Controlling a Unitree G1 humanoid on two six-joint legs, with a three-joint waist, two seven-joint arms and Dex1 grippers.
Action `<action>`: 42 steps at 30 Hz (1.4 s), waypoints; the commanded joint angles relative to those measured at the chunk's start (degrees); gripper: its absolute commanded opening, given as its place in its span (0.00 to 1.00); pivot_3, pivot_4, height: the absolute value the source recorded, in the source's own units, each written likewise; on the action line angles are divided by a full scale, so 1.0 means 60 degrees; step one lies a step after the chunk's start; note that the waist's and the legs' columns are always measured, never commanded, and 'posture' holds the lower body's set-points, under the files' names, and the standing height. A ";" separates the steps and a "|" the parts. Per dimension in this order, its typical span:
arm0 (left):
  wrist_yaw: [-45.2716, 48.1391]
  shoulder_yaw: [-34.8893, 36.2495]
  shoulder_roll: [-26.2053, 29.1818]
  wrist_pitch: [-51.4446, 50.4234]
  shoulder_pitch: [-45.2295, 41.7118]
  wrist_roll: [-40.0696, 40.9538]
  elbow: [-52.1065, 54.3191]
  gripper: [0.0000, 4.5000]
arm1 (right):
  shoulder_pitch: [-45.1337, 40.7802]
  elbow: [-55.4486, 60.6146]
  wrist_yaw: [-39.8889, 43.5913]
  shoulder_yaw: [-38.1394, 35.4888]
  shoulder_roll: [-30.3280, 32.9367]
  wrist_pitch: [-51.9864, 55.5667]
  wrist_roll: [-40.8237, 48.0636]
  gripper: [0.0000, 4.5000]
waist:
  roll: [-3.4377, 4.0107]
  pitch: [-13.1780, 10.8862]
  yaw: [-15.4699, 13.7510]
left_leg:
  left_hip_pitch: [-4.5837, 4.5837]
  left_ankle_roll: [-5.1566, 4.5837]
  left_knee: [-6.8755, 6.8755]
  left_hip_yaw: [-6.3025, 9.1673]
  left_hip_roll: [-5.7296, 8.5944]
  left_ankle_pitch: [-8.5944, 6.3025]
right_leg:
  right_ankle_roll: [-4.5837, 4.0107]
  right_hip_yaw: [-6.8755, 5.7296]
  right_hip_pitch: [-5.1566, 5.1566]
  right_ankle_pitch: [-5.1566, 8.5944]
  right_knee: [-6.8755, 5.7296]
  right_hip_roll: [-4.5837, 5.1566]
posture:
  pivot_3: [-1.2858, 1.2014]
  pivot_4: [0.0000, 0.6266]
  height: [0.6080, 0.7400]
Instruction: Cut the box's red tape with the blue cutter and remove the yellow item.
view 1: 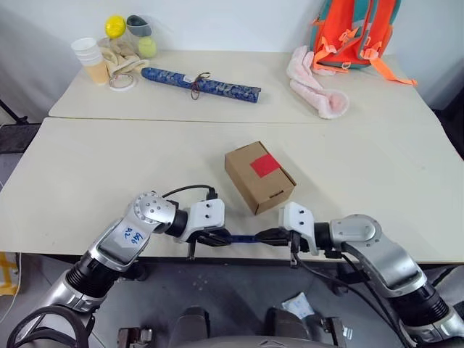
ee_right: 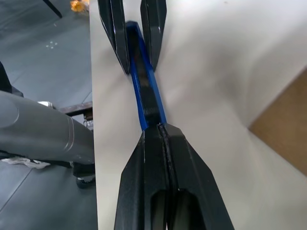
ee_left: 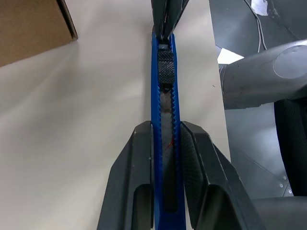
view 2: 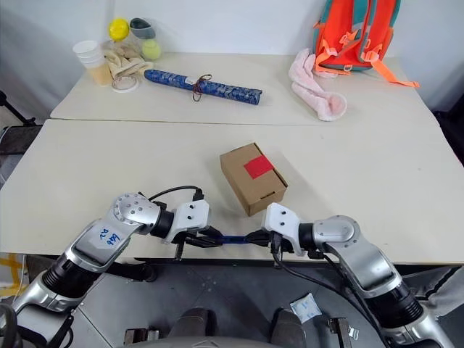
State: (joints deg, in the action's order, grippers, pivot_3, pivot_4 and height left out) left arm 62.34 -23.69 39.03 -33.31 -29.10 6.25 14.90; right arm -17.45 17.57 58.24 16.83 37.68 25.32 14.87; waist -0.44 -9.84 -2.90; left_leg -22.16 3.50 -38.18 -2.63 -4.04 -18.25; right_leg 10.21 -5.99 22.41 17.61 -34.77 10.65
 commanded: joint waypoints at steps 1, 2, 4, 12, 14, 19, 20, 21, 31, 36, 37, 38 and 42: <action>-0.0060 -0.0377 -0.0096 -0.0372 0.0125 -0.0171 -0.0102 0.10 | -0.0065 0.0055 0.0093 0.0281 -0.0164 0.0041 -0.0036 0.00 | 0.0000 0.0000 -0.0004 | 0.0000 0.0000 0.0000 0.0000 0.0000 0.0000 | 0.0000 0.0000 0.0000 0.0000 0.0000 0.0000 | 0.52 0.24 1.00; -0.0127 -0.0317 -0.0206 -0.0521 0.0085 -0.0083 -0.0089 0.10 | -0.0085 0.0053 0.0081 0.0345 -0.0223 0.0063 -0.0058 0.00 | -0.0001 0.0001 -0.0009 | 0.0000 0.0000 0.0000 0.0000 0.0000 0.0000 | 0.0000 0.0000 -0.0001 0.0000 0.0001 0.0000 | 0.52 0.24 1.00; -0.0147 -0.0315 -0.0297 -0.0608 -0.0020 -0.0081 -0.0068 0.10 | -0.0155 0.0014 0.0041 0.0453 -0.0360 0.0149 -0.0083 0.00 | -0.0002 0.0002 -0.0025 | 0.0001 0.0000 -0.0003 0.0000 0.0000 0.0000 | 0.0000 0.0000 -0.0003 0.0000 -0.0001 0.0000 | 0.52 0.24 1.00; -0.0166 -0.0214 -0.0406 -0.0575 -0.0141 -0.0061 -0.0142 0.10 | -0.0602 -0.0351 -0.0241 0.0766 -0.1101 0.0326 -0.0214 0.00 | -0.0003 0.0002 -0.0035 | 0.0001 0.0000 -0.0010 0.0001 0.0000 0.0000 | 0.0000 0.0000 -0.0005 0.0000 -0.0006 0.0000 | 0.52 0.24 1.00; -0.0134 -0.0236 -0.0416 -0.0538 -0.0163 -0.0075 -0.0155 0.10 | -0.0725 -0.0427 -0.0327 0.0800 -0.1303 0.0404 -0.0212 0.00 | -0.0003 0.0002 -0.0035 | 0.0000 0.0000 -0.0012 0.0002 0.0000 0.0000 | 0.0000 0.0000 -0.0005 0.0000 -0.0009 0.0000 | 0.52 0.24 1.00; -0.0126 -0.0285 -0.0373 -0.0483 -0.0118 -0.0159 -0.0164 0.10 | -0.0648 0.0013 -0.0112 0.0318 -0.1024 0.0550 0.0179 0.00 | -0.0003 0.0002 -0.0034 | 0.0003 0.0000 -0.0012 0.0002 0.0000 0.0000 | -0.0001 0.0000 -0.0004 0.0000 -0.0014 0.0000 | 0.52 0.24 1.00; -0.0111 -0.0309 -0.0346 -0.0446 -0.0116 -0.0191 -0.0182 0.10 | -0.0611 0.0137 -0.0052 0.0177 -0.0907 0.0568 0.0278 0.00 | -0.0003 0.0002 -0.0041 | 0.0001 0.0000 -0.0014 0.0002 0.0000 0.0000 | -0.0001 0.0000 -0.0004 0.0000 -0.0014 0.0000 | 0.52 0.24 1.00; -0.0093 -0.0344 -0.0317 -0.0392 -0.0125 -0.0239 -0.0209 0.10 | -0.0588 0.0232 -0.0011 0.0055 -0.0805 0.0615 0.0372 0.00 | -0.0003 0.0002 -0.0043 | 0.0000 0.0000 -0.0014 0.0002 0.0000 0.0000 | -0.0001 0.0000 -0.0004 0.0000 -0.0012 0.0000 | 0.52 0.24 1.00; -0.0214 -0.0423 -0.0500 -0.0315 -0.0118 -0.0300 -0.0318 0.10 | -0.0440 -0.0107 0.0145 -0.0247 -0.0197 0.0524 0.0241 0.00 | -0.0003 0.0002 -0.0039 | 0.0000 -0.0001 -0.0013 0.0002 0.0000 0.0000 | 0.0000 0.0000 -0.0004 0.0000 -0.0011 0.0000 | 0.52 0.24 1.00; -0.0300 -0.0377 -0.0549 -0.0421 -0.0111 -0.0321 -0.0267 0.10 | -0.0343 -0.0372 0.0280 -0.0052 -0.0251 0.0193 0.0042 0.00 | -0.0003 0.0003 -0.0037 | 0.0000 -0.0001 -0.0013 0.0002 0.0000 0.0000 | -0.0001 0.0000 -0.0004 0.0000 -0.0012 0.0000 | 0.52 0.24 1.00; -0.0302 -0.0372 -0.0541 -0.0426 -0.0100 -0.0322 -0.0250 0.10 | -0.0335 -0.0404 0.0293 -0.0029 -0.0277 0.0145 0.0016 0.00 | -0.0004 0.0003 -0.0035 | 0.0000 -0.0001 -0.0013 0.0002 0.0000 0.0000 | 0.0000 0.0001 -0.0004 0.0000 -0.0010 0.0001 | 0.52 0.24 1.00; -0.0302 -0.0371 -0.0526 -0.0443 -0.0090 -0.0326 -0.0231 0.10 | -0.0338 -0.0441 0.0304 -0.0005 -0.0302 0.0084 -0.0011 0.00 | -0.0004 0.0003 -0.0037 | 0.0000 -0.0001 -0.0014 0.0002 0.0000 0.0000 | -0.0001 0.0000 -0.0005 0.0000 -0.0011 0.0001 | 0.52 0.24 1.00; -0.0313 -0.0374 -0.0466 -0.0551 -0.0052 -0.0334 -0.0123 0.10 | -0.0409 -0.0671 0.0362 0.0124 -0.0422 -0.0146 -0.0124 0.00 | -0.0004 0.0003 -0.0034 | 0.0001 -0.0001 -0.0014 0.0002 0.0000 0.0000 | 0.0000 0.0000 -0.0005 0.0000 -0.0011 0.0000 | 0.52 0.24 1.00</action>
State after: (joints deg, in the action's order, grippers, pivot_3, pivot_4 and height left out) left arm 61.13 -23.94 36.16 -35.73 -30.52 5.55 13.92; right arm -19.85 13.68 59.96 16.71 35.39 25.11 14.50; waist -0.46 -9.83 -3.11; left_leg -22.15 3.50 -38.26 -2.62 -4.04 -18.25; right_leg 10.21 -5.99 22.38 17.61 -34.84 10.65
